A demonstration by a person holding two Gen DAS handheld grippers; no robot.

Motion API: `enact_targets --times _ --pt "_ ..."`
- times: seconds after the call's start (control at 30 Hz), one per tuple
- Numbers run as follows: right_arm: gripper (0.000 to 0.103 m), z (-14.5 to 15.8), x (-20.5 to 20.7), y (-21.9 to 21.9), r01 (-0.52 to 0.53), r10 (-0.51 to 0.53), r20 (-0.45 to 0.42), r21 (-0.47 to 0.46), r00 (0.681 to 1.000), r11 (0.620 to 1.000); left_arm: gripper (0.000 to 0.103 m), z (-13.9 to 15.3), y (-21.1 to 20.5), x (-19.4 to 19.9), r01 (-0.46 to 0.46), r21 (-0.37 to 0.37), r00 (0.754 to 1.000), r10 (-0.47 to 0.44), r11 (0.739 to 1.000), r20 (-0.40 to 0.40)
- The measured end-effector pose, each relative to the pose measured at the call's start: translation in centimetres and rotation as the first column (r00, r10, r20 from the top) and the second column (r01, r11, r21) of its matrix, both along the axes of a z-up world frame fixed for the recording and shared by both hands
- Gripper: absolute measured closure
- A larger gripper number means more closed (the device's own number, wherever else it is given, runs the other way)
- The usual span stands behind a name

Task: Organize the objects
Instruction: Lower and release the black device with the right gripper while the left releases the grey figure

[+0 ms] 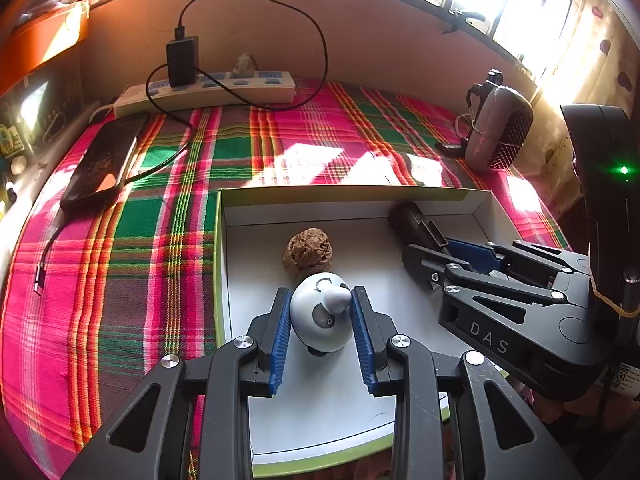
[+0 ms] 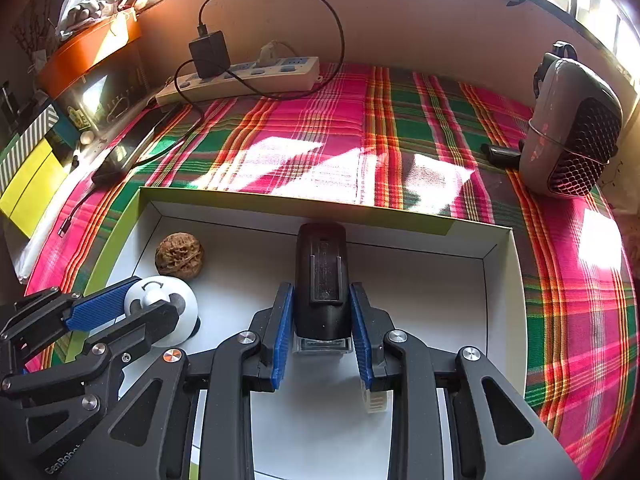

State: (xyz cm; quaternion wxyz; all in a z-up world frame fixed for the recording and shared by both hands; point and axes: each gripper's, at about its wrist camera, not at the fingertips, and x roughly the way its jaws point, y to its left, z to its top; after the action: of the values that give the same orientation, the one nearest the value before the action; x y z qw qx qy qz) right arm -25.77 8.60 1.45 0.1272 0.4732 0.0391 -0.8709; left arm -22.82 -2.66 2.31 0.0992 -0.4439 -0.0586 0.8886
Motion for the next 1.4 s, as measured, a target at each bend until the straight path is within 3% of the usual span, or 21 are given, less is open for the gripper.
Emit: enact_targets --times 0.43,0.8,1.4 --pt "0.073 0.0 -0.1 0.1 0.015 -0.015 0.000 0.000 1.000 1.000 0.074 0.1 -0.1 0.0 -0.001 -0.017 1.000 0.001 1.000 -0.001" --pt "0.056 0.1 0.0 0.4 0.031 -0.031 0.000 -0.009 1.000 0.999 0.072 0.1 0.0 0.0 -0.004 -0.023 1.000 0.004 1.000 -0.006" --pt "0.056 1.5 1.3 0.6 0.048 -0.048 -0.045 -0.011 0.998 0.999 0.070 1.0 -0.2 1.1 -0.021 -0.034 1.000 0.020 0.999 -0.023"
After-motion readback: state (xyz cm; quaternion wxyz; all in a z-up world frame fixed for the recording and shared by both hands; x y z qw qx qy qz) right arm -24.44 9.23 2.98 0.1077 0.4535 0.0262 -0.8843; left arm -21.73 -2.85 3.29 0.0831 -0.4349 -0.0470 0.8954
